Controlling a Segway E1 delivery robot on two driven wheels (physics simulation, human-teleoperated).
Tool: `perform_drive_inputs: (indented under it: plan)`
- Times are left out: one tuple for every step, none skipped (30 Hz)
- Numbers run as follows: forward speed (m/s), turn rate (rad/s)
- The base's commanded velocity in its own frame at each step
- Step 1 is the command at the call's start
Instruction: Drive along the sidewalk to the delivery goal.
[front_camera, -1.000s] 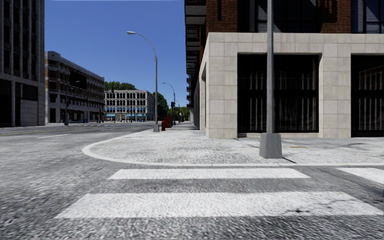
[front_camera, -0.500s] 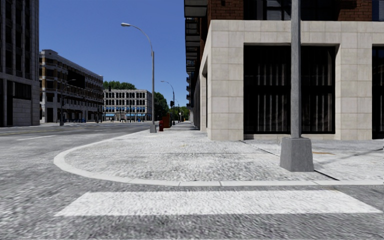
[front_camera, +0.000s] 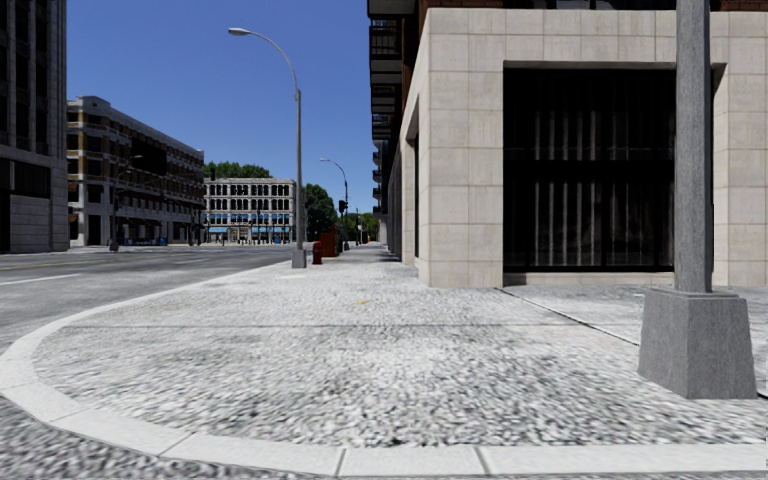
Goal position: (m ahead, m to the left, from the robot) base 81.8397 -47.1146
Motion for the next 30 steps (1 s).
perform_drive_inputs:
  plan:
    - [1.85, 0.0]
    - [1.85, 0.0]
    - [1.81, 0.0]
    - [1.78, 0.0]
    - [1.68, 0.0]
    - [1.59, 0.0]
    - [1.59, 0.0]
    - [1.57, 0.0]
    - [1.56, 0.0]
    - [1.56, 0.0]
    - [1.56, 0.0]
    - [1.56, 0.0]
    - [1.51, 0.0]
    - [1.43, 0.0]
    - [1.41, 0.0]
    - [1.45, 0.0]
    - [1.45, 0.0]
    - [1.51, 0.0]
    - [1.53, 0.0]
    - [1.54, 0.0]
    - [1.54, 0.0]
    - [1.54, 0.0]
    - [1.54, 0.0]
    - [1.54, 0.0]
    - [1.54, 0.0]
    - [1.54, 0.0]
    - [1.54, 0.0]
    - [1.54, 0.0]
    - [1.54, 0.0]
    - [1.54, 0.0]
